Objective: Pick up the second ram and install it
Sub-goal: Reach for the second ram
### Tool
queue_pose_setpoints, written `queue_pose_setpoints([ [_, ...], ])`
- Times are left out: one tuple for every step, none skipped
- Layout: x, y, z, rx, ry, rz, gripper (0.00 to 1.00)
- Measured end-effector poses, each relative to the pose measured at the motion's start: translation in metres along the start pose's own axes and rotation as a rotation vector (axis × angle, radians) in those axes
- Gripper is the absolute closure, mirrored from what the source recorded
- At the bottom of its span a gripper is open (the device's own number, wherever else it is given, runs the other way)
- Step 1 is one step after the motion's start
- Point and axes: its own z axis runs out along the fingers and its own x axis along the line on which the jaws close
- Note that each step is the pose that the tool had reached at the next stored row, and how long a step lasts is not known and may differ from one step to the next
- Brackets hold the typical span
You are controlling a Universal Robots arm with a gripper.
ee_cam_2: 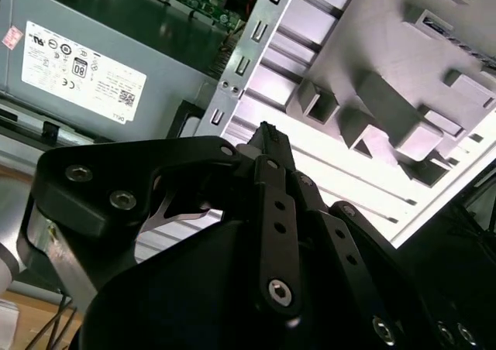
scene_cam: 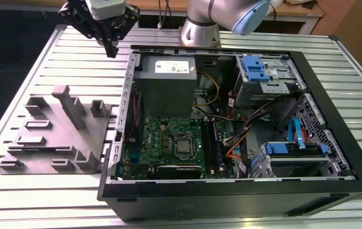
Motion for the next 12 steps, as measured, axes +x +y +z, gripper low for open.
queue_pose_setpoints([
  [0.0016, -0.0001, 0.0, 0.0, 0.0, 0.0, 0.93],
  [0.0035, -0.0003, 0.0001, -0.0001, -0.0001, 0.0, 0.93],
  [0.0053, -0.0004, 0.0001, 0.0, 0.0, 0.0, 0.93],
  [0.007, -0.0006, 0.0001, 0.0, 0.0, 0.0, 0.93],
  [0.0087, -0.0009, 0.0003, 0.0, 0.0, 0.0, 0.93],
  [0.0104, -0.0012, 0.0005, 0.0, 0.0, 0.0, 0.93],
  [0.0122, -0.0017, 0.0008, -0.0001, 0.0, 0.0, 0.93],
  [0.0138, -0.0021, 0.0011, 0.0, 0.0, 0.0, 0.93],
  [0.0153, -0.0025, 0.0014, 0.0, 0.0, 0.0, 0.93],
  [0.017, -0.003, 0.0018, 0.0, 0.0, 0.0, 0.93],
  [0.0192, -0.0037, 0.0021, 0.0, 0.0, 0.0, 0.93],
  [0.0212, -0.0043, 0.0023, 0.0, 0.0, 0.0, 0.93],
])
